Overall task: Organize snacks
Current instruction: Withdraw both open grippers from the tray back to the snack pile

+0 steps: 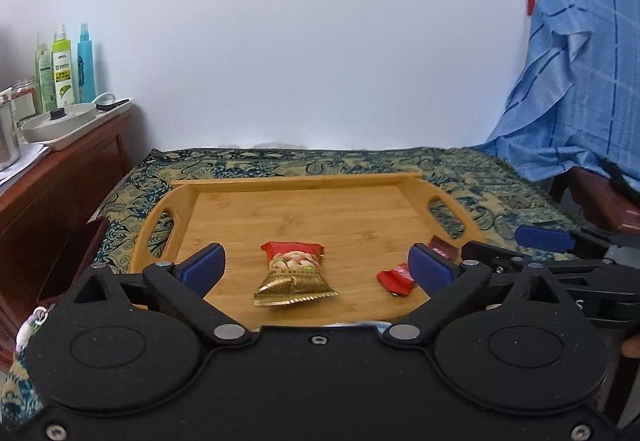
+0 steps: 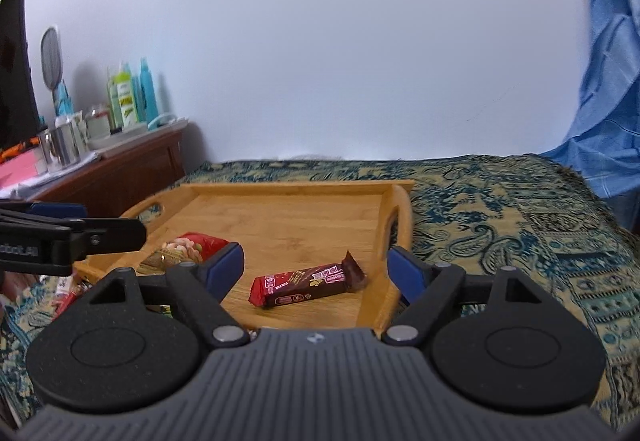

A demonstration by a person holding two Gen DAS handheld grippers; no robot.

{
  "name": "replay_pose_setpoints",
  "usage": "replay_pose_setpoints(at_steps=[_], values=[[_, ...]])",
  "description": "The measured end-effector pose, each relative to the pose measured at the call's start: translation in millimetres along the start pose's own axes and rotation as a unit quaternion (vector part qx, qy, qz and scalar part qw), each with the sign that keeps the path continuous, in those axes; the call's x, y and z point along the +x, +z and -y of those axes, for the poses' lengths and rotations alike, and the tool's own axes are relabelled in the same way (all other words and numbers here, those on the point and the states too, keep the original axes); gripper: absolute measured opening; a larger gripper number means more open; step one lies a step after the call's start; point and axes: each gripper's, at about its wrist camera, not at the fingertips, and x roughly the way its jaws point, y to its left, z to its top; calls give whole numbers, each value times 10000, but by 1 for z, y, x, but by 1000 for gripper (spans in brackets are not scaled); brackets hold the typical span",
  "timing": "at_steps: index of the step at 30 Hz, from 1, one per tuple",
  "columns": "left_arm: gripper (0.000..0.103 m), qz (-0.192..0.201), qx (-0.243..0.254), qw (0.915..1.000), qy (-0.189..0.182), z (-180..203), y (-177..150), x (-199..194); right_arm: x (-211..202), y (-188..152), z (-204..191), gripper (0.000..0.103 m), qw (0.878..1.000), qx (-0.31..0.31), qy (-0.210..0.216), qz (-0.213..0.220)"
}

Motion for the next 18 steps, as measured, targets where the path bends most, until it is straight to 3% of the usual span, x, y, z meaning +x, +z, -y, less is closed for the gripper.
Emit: replay_pose_setpoints(at_steps=[13, 18], values=[[99, 202, -76, 9997, 133, 7, -24, -63, -47, -19, -10, 89, 9994, 90, -105, 333], [88, 60, -54, 9993, 374, 6, -36, -62, -56, -29, -13, 88, 9994, 93, -166, 294]])
